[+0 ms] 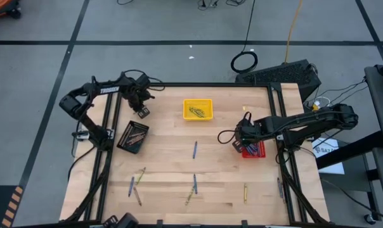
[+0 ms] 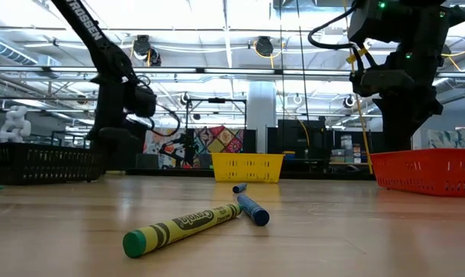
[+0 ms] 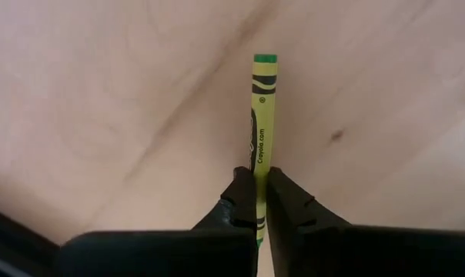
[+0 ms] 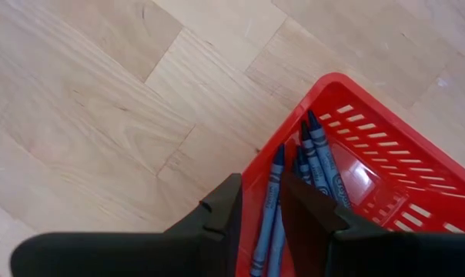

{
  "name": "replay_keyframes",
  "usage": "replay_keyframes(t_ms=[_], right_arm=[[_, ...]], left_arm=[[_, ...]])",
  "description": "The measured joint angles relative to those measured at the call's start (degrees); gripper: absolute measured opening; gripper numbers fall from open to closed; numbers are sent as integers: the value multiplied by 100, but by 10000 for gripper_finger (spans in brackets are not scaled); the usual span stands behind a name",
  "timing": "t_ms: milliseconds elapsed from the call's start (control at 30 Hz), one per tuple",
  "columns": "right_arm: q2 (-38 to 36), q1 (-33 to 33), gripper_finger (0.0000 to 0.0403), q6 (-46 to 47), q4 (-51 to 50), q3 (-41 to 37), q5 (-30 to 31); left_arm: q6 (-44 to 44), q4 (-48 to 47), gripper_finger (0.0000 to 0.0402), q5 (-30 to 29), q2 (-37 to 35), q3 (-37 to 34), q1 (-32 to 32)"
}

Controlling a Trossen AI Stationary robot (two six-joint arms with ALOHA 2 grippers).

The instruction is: Sort crayons

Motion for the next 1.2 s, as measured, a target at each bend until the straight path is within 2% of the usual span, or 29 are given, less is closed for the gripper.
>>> replay_keyframes(t_ms=[300, 600, 867, 1200], right_arm=[[-1, 0, 77, 11, 62, 0, 2], [0, -4, 77, -144, 480, 1, 5], [0, -7, 77, -141, 521, 1, 292], [0, -7, 77, -140, 769, 1, 296]], left_arm=[[-6, -108, 0, 0, -353, 13, -118], [-159, 156, 0, 114, -473, 159, -495], [-306, 438, 0, 229, -478, 726, -1024], [-308, 588, 0, 301, -480, 1096, -1771]])
